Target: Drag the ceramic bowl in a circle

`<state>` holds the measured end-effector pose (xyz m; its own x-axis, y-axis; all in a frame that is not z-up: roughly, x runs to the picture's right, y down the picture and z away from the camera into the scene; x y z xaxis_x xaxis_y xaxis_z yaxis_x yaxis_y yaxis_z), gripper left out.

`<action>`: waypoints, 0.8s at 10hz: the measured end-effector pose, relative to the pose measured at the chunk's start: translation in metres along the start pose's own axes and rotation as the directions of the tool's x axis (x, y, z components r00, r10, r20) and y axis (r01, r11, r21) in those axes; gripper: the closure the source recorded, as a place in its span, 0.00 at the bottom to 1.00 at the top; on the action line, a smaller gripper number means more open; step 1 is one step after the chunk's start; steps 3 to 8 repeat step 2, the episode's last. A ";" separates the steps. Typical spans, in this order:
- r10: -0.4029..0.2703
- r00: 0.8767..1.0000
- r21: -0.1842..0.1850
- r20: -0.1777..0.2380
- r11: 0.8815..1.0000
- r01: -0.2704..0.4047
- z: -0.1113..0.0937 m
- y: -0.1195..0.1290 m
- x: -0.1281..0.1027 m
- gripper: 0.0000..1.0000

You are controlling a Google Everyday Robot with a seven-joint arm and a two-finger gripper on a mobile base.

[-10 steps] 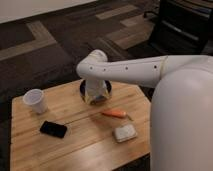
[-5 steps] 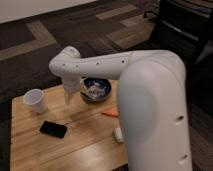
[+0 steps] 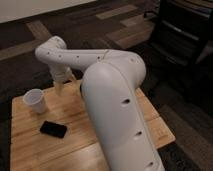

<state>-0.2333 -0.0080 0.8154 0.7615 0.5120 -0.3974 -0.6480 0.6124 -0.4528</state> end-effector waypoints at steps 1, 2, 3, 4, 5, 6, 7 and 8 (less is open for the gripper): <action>-0.001 1.000 -0.001 0.000 1.000 0.001 0.000 0.000 0.000 0.35; 0.000 1.000 0.000 -0.001 1.000 0.000 0.000 0.000 0.000 0.35; 0.000 1.000 0.000 -0.001 1.000 0.000 0.000 0.000 0.000 0.35; 0.000 1.000 0.000 -0.001 1.000 0.000 0.000 0.000 0.000 0.35; 0.000 1.000 0.000 -0.001 1.000 0.000 0.000 0.000 0.000 0.35; 0.000 1.000 0.000 -0.001 1.000 0.000 0.000 0.000 0.000 0.35; 0.000 1.000 0.000 -0.001 1.000 0.000 0.000 0.000 0.000 0.35; 0.000 1.000 0.000 -0.001 1.000 0.000 0.000 0.000 0.000 0.35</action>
